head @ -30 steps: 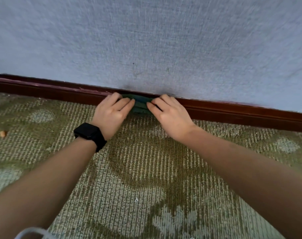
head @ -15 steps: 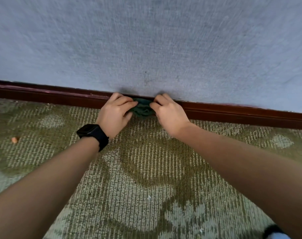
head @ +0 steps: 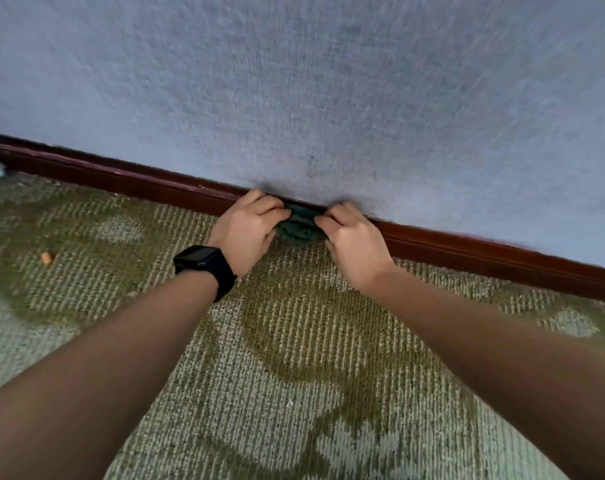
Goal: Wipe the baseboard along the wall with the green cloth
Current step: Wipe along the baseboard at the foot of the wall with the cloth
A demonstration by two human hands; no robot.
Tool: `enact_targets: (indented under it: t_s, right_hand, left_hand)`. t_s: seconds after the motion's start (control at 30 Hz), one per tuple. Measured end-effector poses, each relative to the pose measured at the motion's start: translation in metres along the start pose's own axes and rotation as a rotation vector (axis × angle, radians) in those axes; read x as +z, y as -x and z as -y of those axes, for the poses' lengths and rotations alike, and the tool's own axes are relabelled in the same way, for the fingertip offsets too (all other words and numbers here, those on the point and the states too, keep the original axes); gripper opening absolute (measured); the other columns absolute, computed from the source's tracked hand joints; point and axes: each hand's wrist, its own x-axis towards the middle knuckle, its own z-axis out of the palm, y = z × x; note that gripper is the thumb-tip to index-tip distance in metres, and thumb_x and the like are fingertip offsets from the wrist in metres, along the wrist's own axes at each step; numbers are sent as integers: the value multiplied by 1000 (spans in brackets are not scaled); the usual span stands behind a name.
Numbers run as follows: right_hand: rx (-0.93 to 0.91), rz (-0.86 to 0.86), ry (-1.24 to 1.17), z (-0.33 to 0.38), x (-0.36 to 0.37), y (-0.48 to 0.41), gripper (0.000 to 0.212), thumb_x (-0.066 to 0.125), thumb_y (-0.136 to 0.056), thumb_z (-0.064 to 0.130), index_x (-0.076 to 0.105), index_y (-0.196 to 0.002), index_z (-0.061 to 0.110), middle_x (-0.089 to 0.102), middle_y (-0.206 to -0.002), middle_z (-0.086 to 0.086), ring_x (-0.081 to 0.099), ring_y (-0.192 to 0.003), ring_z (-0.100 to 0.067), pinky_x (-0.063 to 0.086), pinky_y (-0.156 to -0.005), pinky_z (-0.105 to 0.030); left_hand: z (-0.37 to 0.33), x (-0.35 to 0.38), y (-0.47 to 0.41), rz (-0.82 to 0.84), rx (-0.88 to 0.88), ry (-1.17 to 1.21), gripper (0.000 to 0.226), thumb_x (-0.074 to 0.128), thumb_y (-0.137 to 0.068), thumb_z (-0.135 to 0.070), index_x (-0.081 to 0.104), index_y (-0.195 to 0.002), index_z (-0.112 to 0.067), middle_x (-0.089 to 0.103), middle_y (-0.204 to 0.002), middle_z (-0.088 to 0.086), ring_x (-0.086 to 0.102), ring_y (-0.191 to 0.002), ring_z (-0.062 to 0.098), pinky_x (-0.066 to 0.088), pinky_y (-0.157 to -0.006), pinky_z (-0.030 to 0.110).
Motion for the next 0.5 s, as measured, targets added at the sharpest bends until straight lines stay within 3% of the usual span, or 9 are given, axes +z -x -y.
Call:
enact_targets:
  t_s: [0.13,0.27,0.33,0.43,0.5]
  right_hand:
    - [-23,-129,-89,-3,5,4,39,61,-75,-14,61,-113,-6,64,-104,-20,54,-103,-35,52,-81,-44]
    - [-59,-277,-119,-1,14,6,43,71,-55,-23,68,-96,-10,67,-85,-20,63,-81,-36,57,-61,-39]
    - [-56,-274,-99,-1,13,5,43,73,-52,-22,69,-94,-10,67,-84,-20,63,-78,-36,56,-60,-37]
    - [-84,-222,-65,-7,8,5,45,76,-50,-19,68,-94,-9,66,-84,-21,63,-79,-36,56,-61,-37]
    - [-96,-200,-53,-8,6,3,46,78,-49,-19,69,-93,-9,66,-83,-21,63,-79,-35,56,-63,-37]
  left_hand:
    - [-7,0,-2,25,-41,-18,30,73,-58,21,71,-86,10,67,-79,21,64,-76,36,58,-64,37]
    - [-14,0,0,33,-59,-91,30,72,-58,20,71,-85,9,64,-75,20,64,-74,34,57,-64,34]
    - [-19,-1,-1,28,-36,-142,27,73,-57,17,72,-82,8,65,-73,18,65,-71,31,57,-63,29]
    - [-22,-4,-6,29,37,-232,22,54,-71,3,74,-77,-1,67,-72,10,66,-69,25,56,-61,25]
    - [-21,-6,-8,35,55,-285,14,62,-72,0,75,-78,-3,68,-74,8,66,-72,24,56,-63,24]
